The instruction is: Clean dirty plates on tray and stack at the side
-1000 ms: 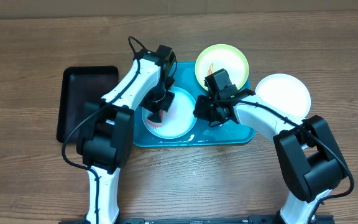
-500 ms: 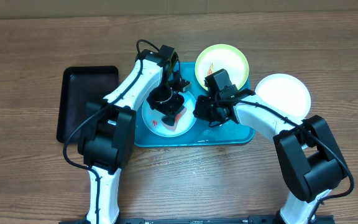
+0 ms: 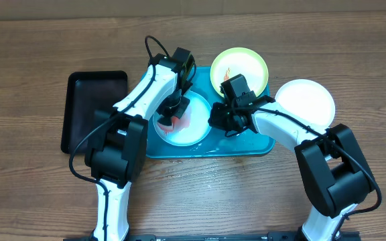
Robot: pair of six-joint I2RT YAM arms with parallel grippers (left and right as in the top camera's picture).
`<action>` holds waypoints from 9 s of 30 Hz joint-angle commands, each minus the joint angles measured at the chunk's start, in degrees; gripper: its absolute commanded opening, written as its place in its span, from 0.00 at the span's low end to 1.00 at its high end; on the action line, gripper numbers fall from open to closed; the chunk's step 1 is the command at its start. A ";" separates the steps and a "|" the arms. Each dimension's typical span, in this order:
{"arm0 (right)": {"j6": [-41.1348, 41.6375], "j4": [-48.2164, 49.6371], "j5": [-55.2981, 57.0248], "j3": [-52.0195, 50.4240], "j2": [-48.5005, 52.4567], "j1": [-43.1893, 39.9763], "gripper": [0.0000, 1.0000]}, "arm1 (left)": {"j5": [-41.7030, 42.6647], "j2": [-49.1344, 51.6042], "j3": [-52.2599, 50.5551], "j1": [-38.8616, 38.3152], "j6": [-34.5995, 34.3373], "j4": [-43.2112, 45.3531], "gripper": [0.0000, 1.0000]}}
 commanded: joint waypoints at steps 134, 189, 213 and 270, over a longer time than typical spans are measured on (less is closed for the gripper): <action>0.15 -0.22 0.74 -0.24 1.36 0.39 0.05 | -12.90 -0.24 11.82 0.13 -21.07 -1.73 0.04; 2.73 -29.03 74.14 5.16 -20.76 23.02 0.04 | 4.94 -0.22 26.62 5.44 -18.60 -19.02 0.04; 3.39 -28.55 105.13 5.14 -20.76 34.36 0.04 | 4.92 -0.22 26.62 5.44 -18.58 -19.08 0.04; -11.45 2.82 0.94 -3.34 -4.13 2.34 0.23 | 5.07 -0.22 26.62 5.44 -18.60 -19.06 0.04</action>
